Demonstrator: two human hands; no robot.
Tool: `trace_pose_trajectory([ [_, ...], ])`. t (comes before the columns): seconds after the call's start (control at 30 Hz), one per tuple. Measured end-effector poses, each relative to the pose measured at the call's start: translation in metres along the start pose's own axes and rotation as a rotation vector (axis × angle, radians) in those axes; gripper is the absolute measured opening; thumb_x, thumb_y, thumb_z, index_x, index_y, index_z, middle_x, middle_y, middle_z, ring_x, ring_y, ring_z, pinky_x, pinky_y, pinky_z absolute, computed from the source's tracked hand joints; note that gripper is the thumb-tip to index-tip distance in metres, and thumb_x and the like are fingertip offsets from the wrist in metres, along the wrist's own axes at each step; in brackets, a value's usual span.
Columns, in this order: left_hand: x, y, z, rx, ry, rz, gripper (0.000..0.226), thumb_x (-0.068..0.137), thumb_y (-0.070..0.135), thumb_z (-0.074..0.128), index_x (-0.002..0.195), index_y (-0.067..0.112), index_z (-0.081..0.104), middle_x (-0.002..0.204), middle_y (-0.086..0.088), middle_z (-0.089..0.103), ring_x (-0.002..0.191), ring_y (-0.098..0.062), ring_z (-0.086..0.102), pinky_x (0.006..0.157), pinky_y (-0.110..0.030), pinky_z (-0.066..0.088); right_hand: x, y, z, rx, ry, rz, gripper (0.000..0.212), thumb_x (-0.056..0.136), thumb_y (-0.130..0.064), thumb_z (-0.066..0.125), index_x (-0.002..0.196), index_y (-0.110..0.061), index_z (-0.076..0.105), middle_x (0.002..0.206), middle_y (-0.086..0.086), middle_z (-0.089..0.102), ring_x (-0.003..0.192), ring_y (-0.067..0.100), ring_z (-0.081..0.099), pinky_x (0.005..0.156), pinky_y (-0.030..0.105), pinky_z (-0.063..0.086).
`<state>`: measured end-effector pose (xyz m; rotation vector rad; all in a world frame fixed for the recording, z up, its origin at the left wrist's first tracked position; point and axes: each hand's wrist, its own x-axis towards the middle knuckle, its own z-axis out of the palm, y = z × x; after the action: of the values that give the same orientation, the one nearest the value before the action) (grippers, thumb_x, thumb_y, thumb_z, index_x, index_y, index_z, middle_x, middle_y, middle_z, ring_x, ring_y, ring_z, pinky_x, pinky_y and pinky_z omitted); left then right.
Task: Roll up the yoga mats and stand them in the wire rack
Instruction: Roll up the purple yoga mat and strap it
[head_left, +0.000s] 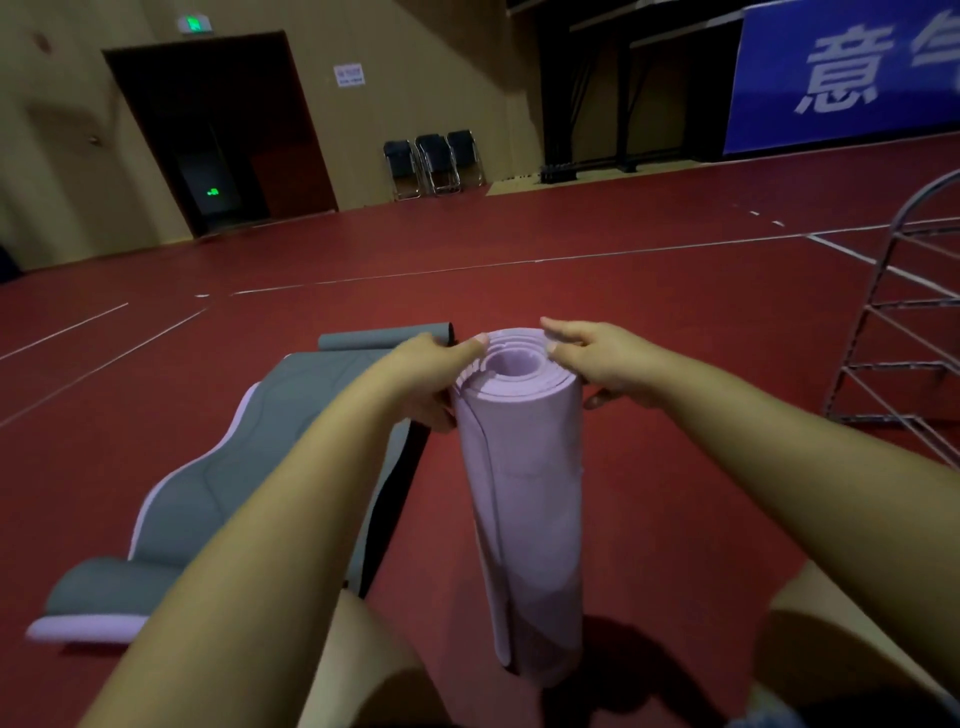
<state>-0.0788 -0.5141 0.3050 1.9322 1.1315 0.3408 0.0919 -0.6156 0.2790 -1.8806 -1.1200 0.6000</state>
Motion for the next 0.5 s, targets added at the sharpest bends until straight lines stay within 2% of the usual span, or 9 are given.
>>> trace_pose_trajectory([
  [0.07, 0.005, 0.003, 0.002, 0.065, -0.072, -0.105, 0.069, 0.083, 0.057, 0.061, 0.113, -0.004, 0.058, 0.09, -0.024, 0.067, 0.067, -0.032, 0.068, 0.061, -0.039, 0.059, 0.001, -0.007, 0.0, -0.029, 0.013, 0.071, 0.068, 0.09, -0.043, 0.058, 0.149, -0.026, 0.029, 0.143, 0.004, 0.041, 0.097, 0.025, 0.055, 0.061, 0.035, 0.055],
  [0.1, 0.006, 0.004, 0.005, 0.101, -0.142, -0.158, 0.076, 0.081, 0.062, 0.059, 0.117, -0.005, 0.056, 0.087, -0.024, 0.067, 0.064, -0.031, 0.068, 0.06, -0.037, 0.058, 0.002, -0.01, 0.0, -0.097, 0.015, 0.114, 0.074, 0.085, -0.048, 0.063, 0.147, -0.018, 0.033, 0.141, 0.007, 0.042, 0.099, 0.027, 0.057, 0.057, 0.033, 0.054],
  [0.13, 0.007, 0.005, 0.008, 0.136, -0.215, -0.195, 0.081, 0.08, 0.067, 0.056, 0.119, -0.003, 0.054, 0.082, -0.022, 0.066, 0.06, -0.03, 0.068, 0.057, -0.035, 0.057, 0.004, -0.013, 0.001, -0.195, 0.012, 0.147, 0.075, 0.081, -0.049, 0.067, 0.139, -0.01, 0.042, 0.134, 0.012, 0.049, 0.097, 0.029, 0.059, 0.054, 0.031, 0.053],
  [0.2, 0.007, 0.01, 0.014, 0.196, -0.28, -0.207, 0.08, 0.077, 0.069, 0.057, 0.118, 0.0, 0.055, 0.078, -0.02, 0.066, 0.054, -0.028, 0.067, 0.054, -0.032, 0.056, 0.008, -0.014, 0.0, -0.366, 0.026, 0.141, 0.057, 0.075, -0.04, 0.073, 0.114, -0.001, 0.059, 0.106, 0.016, 0.061, 0.082, 0.03, 0.063, 0.05, 0.028, 0.049],
  [0.23, 0.006, 0.013, 0.017, 0.201, -0.275, -0.192, 0.076, 0.078, 0.066, 0.059, 0.115, 0.0, 0.057, 0.079, -0.02, 0.067, 0.055, -0.029, 0.068, 0.053, -0.032, 0.057, 0.009, -0.013, -0.002, -0.42, 0.06, 0.107, 0.045, 0.074, -0.034, 0.073, 0.104, -0.001, 0.064, 0.094, 0.016, 0.064, 0.076, 0.03, 0.062, 0.052, 0.027, 0.046],
  [0.3, 0.004, 0.017, 0.023, 0.159, -0.234, -0.146, 0.062, 0.082, 0.053, 0.063, 0.109, -0.002, 0.059, 0.076, -0.021, 0.067, 0.056, -0.031, 0.067, 0.055, -0.033, 0.059, 0.009, -0.005, -0.007, -0.459, 0.139, 0.039, 0.031, 0.074, -0.027, 0.07, 0.095, -0.005, 0.069, 0.084, 0.012, 0.065, 0.075, 0.026, 0.059, 0.059, 0.025, 0.039],
  [0.4, 0.004, 0.024, 0.035, 0.088, -0.155, -0.085, 0.049, 0.082, 0.038, 0.065, 0.103, -0.006, 0.063, 0.071, -0.023, 0.068, 0.051, -0.031, 0.065, 0.057, -0.035, 0.059, 0.008, 0.006, -0.018, -0.425, 0.225, -0.047, 0.024, 0.073, -0.026, 0.069, 0.091, -0.011, 0.07, 0.088, 0.011, 0.069, 0.083, 0.025, 0.06, 0.063, 0.024, 0.035],
  [0.5, 0.017, 0.043, 0.05, 0.056, -0.038, -0.006, 0.044, 0.078, 0.036, 0.067, 0.091, -0.007, 0.068, 0.072, -0.025, 0.069, 0.051, -0.031, 0.066, 0.061, -0.041, 0.06, 0.015, 0.019, -0.038, -0.38, 0.36, -0.174, 0.026, 0.073, -0.031, 0.067, 0.091, -0.011, 0.068, 0.09, 0.011, 0.069, 0.088, 0.029, 0.062, 0.067, 0.03, 0.042],
])
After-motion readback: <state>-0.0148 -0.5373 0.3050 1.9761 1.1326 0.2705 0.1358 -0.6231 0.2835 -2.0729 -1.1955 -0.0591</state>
